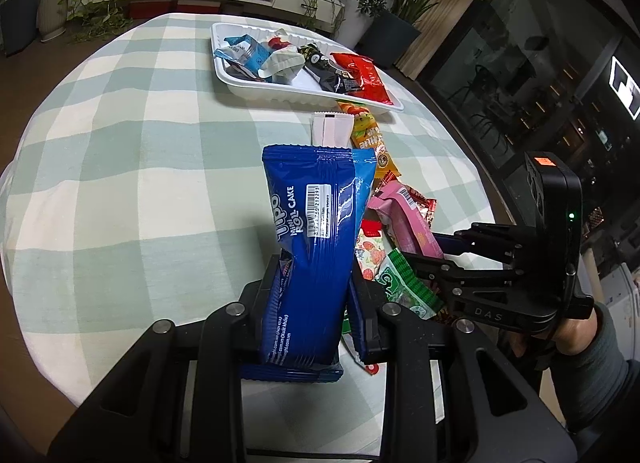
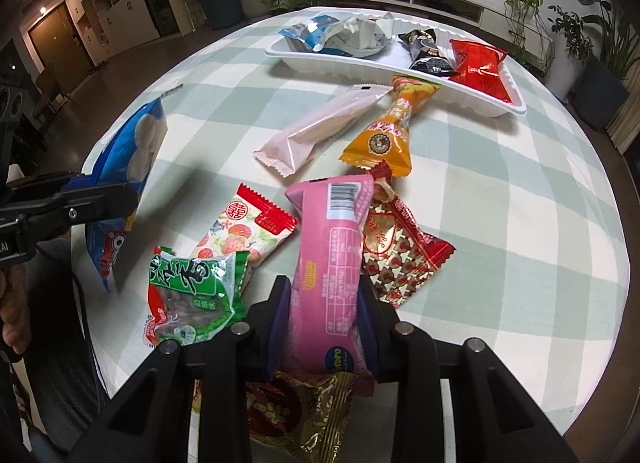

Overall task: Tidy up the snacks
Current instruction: 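Grasp the pink packet with the right gripper while the left gripper holds the Tipo packet, then lower the Tipo packet into the tray while the right gripper places the pink packet beside it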

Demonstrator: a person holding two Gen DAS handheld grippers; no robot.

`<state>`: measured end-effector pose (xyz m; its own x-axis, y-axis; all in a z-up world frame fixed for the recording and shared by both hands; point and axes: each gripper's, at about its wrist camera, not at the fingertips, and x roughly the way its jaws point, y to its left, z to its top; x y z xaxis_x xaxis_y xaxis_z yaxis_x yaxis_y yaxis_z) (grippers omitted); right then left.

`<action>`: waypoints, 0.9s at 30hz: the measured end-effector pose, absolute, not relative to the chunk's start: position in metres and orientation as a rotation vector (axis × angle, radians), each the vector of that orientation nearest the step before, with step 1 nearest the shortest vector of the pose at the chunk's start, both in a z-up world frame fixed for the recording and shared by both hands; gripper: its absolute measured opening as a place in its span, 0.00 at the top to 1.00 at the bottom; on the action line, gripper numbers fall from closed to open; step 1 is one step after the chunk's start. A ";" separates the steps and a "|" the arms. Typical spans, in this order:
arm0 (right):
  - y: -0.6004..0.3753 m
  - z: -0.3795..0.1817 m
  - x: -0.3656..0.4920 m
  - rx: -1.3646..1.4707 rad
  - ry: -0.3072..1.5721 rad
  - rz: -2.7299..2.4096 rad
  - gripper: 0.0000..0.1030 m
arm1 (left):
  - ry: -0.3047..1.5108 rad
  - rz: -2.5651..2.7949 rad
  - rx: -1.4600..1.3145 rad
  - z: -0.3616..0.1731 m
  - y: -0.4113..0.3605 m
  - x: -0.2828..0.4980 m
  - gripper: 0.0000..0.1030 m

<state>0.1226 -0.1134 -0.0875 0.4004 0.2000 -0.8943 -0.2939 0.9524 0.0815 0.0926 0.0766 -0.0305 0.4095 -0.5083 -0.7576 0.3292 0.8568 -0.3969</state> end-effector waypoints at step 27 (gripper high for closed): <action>-0.172 -0.045 0.116 0.176 0.934 0.281 0.80 | 0.983 -0.521 -0.240 -0.023 0.082 0.098 0.74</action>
<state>0.1155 -0.1717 -0.0449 0.5616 0.3130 -0.7659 -0.1613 0.9493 0.2698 0.0977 0.0816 -0.0232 0.4455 -0.5212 -0.7280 0.3097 0.8526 -0.4209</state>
